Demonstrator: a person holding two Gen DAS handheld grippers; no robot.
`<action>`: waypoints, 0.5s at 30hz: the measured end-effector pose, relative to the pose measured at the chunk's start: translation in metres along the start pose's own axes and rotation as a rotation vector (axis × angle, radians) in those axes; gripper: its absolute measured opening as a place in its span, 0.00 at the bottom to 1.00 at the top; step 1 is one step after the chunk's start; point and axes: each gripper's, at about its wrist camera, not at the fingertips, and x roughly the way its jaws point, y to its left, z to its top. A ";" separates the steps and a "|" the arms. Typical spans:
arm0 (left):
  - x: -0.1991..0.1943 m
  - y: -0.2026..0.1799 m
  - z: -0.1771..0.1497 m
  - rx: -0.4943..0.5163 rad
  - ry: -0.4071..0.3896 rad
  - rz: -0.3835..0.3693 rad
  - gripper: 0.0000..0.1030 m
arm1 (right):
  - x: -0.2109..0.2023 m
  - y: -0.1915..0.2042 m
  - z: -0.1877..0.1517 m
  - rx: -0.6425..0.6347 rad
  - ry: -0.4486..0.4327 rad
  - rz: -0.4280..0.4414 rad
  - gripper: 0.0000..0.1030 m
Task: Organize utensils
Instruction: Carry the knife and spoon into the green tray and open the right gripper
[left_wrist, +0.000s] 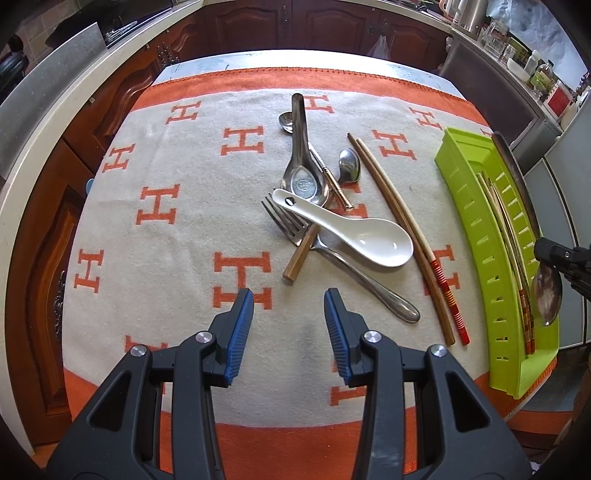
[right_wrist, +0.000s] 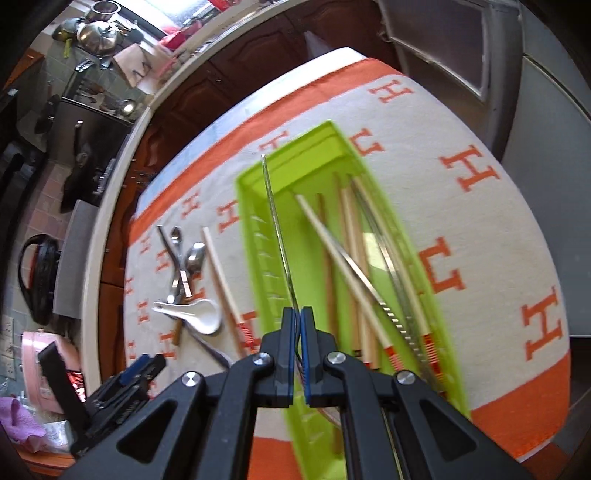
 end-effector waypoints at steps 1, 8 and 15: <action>0.000 -0.001 0.000 0.004 0.000 0.001 0.35 | 0.003 -0.004 0.000 0.002 0.008 -0.015 0.03; -0.001 -0.007 -0.001 0.014 0.002 0.011 0.35 | 0.018 -0.013 -0.005 0.002 0.067 -0.071 0.06; 0.000 -0.007 -0.002 0.018 0.005 0.011 0.35 | 0.003 -0.001 -0.006 -0.033 -0.001 -0.067 0.06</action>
